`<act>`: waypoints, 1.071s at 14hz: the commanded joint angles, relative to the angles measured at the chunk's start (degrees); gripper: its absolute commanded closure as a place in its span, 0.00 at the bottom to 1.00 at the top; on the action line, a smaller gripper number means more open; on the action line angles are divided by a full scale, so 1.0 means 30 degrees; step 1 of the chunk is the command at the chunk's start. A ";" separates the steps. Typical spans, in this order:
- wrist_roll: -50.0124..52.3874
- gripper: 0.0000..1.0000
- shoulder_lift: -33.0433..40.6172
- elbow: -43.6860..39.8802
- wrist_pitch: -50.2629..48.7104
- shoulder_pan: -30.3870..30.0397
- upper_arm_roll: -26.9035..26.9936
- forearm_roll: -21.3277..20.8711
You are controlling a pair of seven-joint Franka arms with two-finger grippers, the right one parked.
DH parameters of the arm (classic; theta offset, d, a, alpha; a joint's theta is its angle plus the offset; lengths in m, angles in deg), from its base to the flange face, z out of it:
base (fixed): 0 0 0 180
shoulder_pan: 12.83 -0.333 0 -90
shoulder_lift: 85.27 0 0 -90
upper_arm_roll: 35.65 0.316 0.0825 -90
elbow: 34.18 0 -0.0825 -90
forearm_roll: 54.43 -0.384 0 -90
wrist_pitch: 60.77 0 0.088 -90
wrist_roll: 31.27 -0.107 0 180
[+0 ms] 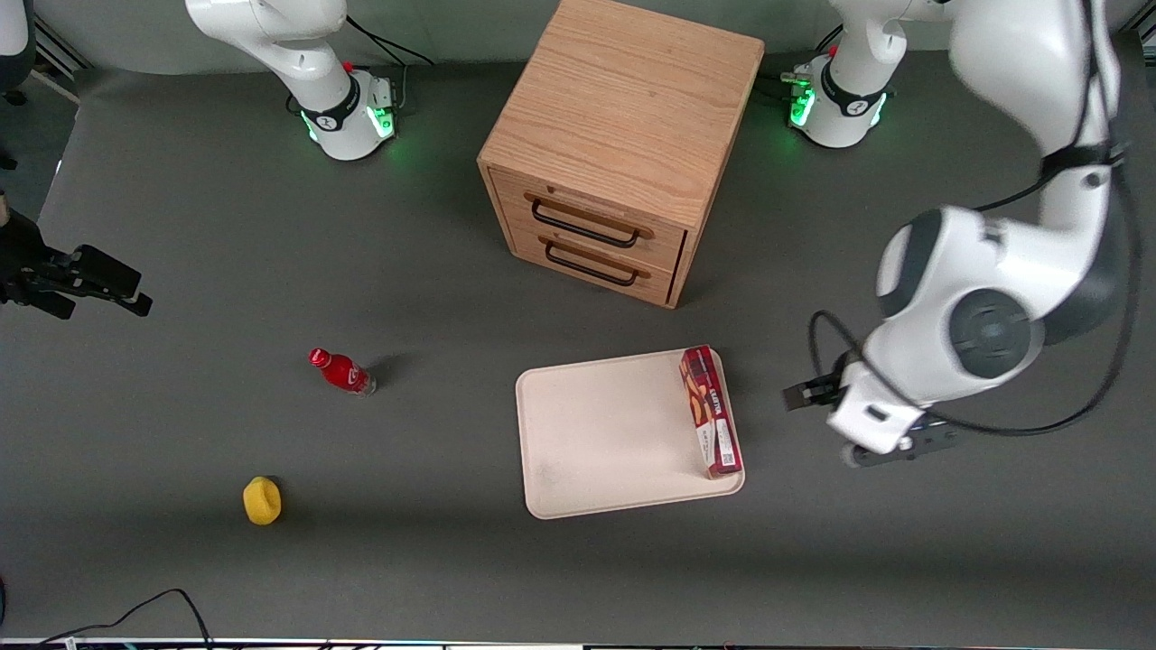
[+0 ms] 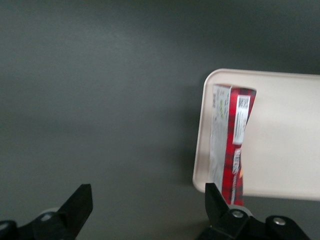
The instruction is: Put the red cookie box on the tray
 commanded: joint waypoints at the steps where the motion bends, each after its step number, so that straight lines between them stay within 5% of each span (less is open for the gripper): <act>1: -0.3393 0.00 0.1778 0.0549 -0.2059 -0.1521 -0.0048 0.0772; 7: -0.7090 0.00 0.4943 0.1046 -0.3708 -0.4392 0.0040 0.0160; 9: -0.6715 0.00 0.5181 0.0989 -0.3593 -0.4396 0.0040 -0.1155; 15: -0.6301 0.00 0.4889 0.0579 -0.3328 -0.4366 0.0011 -0.1163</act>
